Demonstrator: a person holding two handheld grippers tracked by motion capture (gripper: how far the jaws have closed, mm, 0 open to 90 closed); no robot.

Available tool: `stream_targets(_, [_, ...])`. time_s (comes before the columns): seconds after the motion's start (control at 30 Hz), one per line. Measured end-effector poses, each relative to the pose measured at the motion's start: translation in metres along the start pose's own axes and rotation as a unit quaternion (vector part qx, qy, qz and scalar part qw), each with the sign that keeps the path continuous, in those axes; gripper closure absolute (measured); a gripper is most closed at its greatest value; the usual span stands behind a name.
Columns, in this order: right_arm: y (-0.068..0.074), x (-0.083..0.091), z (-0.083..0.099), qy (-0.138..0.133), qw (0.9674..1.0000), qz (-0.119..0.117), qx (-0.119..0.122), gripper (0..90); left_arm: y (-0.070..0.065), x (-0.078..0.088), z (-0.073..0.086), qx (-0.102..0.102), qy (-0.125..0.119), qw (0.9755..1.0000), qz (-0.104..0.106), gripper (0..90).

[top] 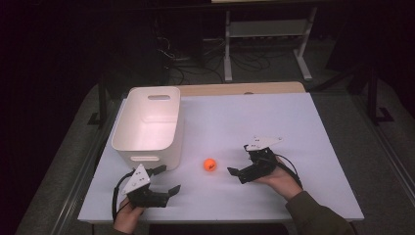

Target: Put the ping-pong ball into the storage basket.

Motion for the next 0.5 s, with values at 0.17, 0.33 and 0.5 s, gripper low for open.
stream_targets(0.17, [0.0008, -0.0026, -0.0003, 0.002, 1.0000, -0.001, 0.001, 0.0, 0.0000, -0.0001, 0.0000, -0.001, 0.000, 1.0000, 0.001, 14.1])
stream_targets(0.33, [0.0007, -0.0047, -0.0017, 0.001, 1.0000, -0.004, -0.001, 0.0, 0.0000, -0.0002, 0.0000, -0.001, 0.000, 1.0000, 0.000, 14.1])
stream_targets(0.5, [0.0015, -0.0069, -0.0042, 0.000, 1.0000, -0.007, 0.001, 0.0, 0.0001, 0.0000, 0.0000, 0.000, 0.000, 1.0000, 0.000, 14.1])
Point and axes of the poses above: each handheld gripper's, and its own axes: x roughly backward along the jaws, z roughly out of its underside, y roughly to its left, the point moved 3 cm from there along -x, roughly forward along the jaws
